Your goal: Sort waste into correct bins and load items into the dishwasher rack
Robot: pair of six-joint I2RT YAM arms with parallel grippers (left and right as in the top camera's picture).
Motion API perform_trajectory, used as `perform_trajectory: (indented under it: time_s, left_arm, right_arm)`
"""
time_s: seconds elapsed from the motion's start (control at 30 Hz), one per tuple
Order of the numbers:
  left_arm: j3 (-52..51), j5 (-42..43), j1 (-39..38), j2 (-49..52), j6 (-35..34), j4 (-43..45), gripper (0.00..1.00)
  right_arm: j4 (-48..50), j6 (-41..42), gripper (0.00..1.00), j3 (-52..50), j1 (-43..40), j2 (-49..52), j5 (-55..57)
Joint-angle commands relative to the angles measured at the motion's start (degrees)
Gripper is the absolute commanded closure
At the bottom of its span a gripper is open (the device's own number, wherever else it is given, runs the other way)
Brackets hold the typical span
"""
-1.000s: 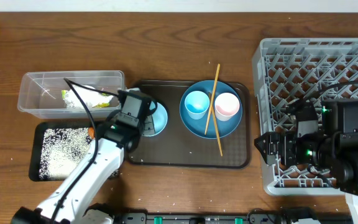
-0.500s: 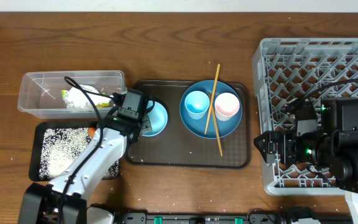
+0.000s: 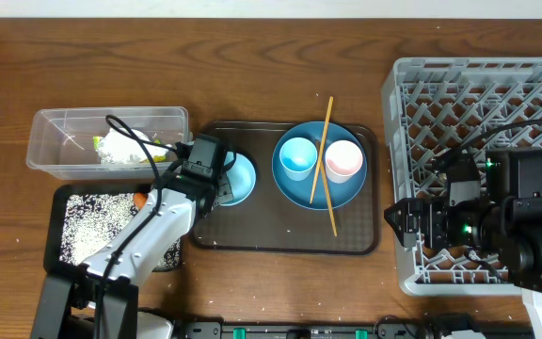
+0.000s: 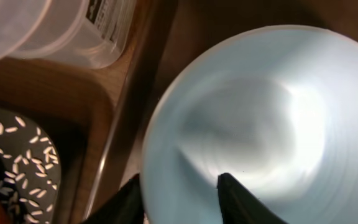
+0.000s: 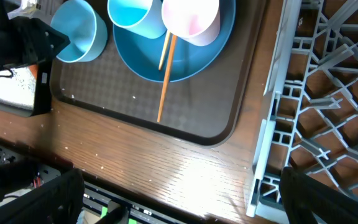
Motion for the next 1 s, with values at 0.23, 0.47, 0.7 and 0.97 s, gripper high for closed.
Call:
perform_trajectory:
  time_s: [0.23,0.47,0.7,0.97]
  left_arm:
    - [0.8,3.5,0.2,0.5,-0.4,0.5,0.67]
    - [0.8,3.5,0.2,0.5,-0.4,0.0,0.6]
    - [0.8,3.5,0.2,0.5,-0.4,0.0,0.72]
    - [0.8,3.5,0.2,-1.0,-0.3,-0.3,0.94]
  right_arm:
    - [-0.1,0.1,0.01,0.9,-0.3,0.0,-0.2]
    - [-0.1,-0.4,0.01,0.9,-0.3,0.0,-0.1]
    - [0.0,-0.3,0.01,0.9,-0.3,0.0,0.2]
    - [3.6,0.2,0.01,0.9,-0.3,0.0,-0.4]
